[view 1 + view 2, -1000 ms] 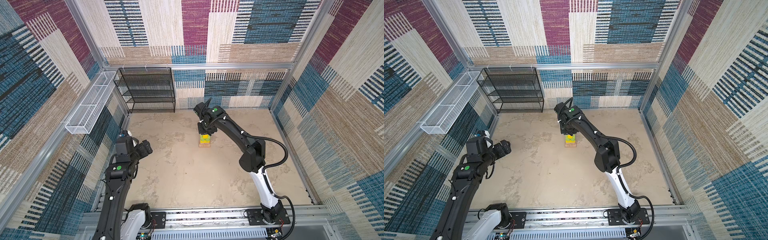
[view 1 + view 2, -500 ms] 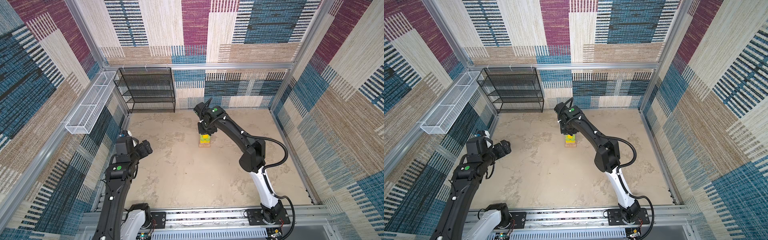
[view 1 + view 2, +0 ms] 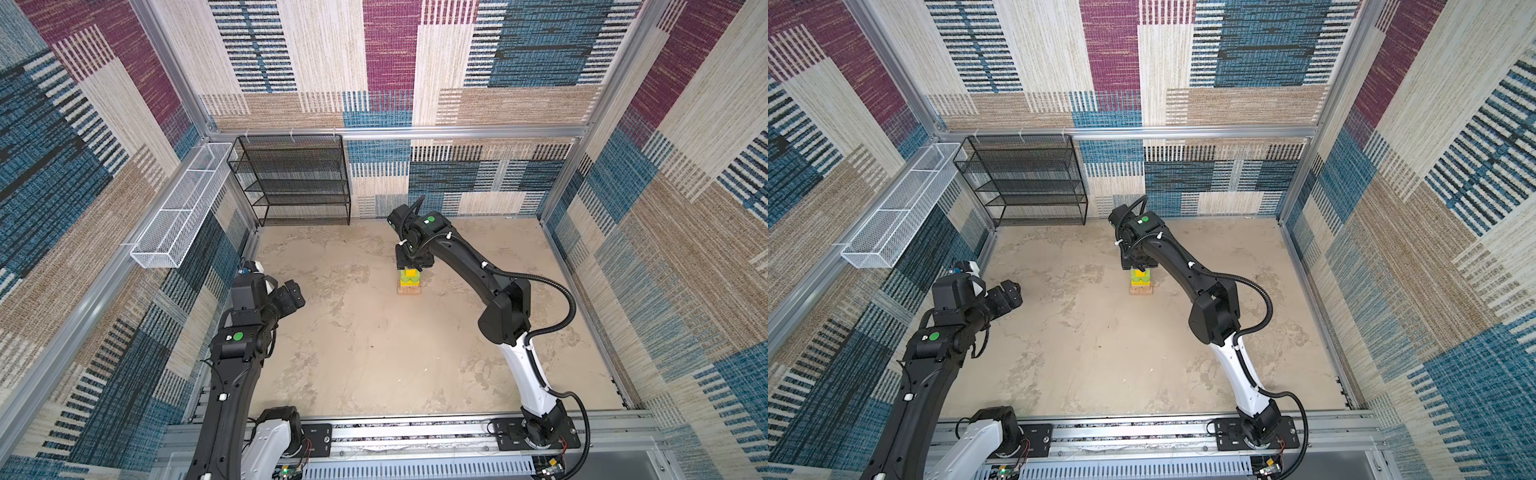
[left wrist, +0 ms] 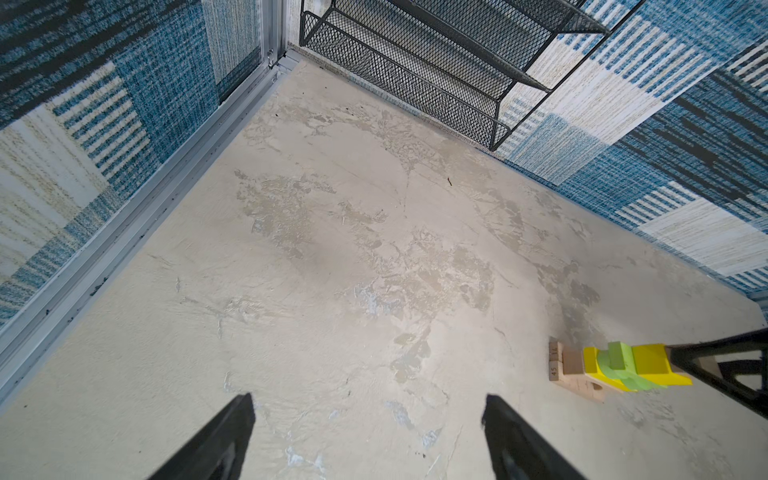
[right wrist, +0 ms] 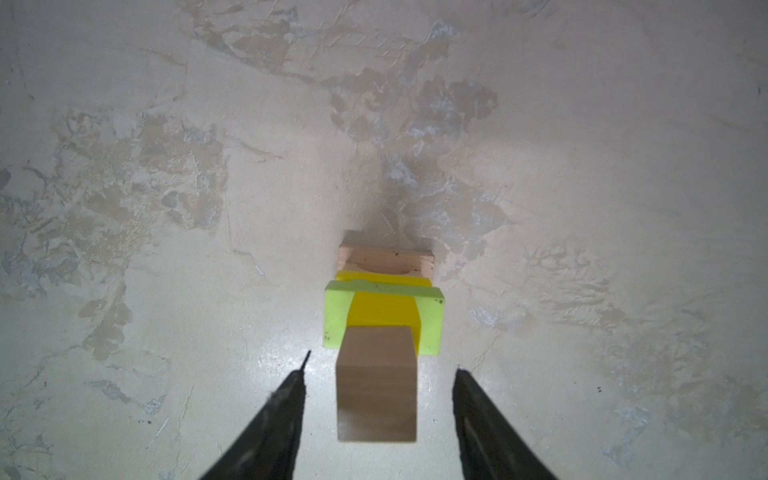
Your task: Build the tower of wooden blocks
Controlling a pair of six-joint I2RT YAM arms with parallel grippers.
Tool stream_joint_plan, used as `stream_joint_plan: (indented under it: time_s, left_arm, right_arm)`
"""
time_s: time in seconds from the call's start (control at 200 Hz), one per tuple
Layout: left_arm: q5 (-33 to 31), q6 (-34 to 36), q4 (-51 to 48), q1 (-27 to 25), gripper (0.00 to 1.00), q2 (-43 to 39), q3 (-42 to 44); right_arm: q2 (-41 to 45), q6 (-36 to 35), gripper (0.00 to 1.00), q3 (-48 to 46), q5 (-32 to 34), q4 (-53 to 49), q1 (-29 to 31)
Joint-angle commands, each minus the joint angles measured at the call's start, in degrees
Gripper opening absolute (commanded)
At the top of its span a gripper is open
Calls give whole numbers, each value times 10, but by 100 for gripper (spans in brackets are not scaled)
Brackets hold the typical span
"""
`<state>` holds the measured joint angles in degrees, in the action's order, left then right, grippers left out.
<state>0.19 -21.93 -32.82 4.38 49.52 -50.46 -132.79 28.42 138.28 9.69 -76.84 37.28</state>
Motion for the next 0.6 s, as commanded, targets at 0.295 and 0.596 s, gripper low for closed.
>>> stream_joint_plan:
  time_s: [0.295,0.596]
  left_arm:
    - [-2,12,7,1,91,1,-3]
    - [3,10,2,2,93,14,-10]
  right_arm:
    - [42,10,89,27,30,3,0]
    - [89,-14,99,14,64,37,-1]
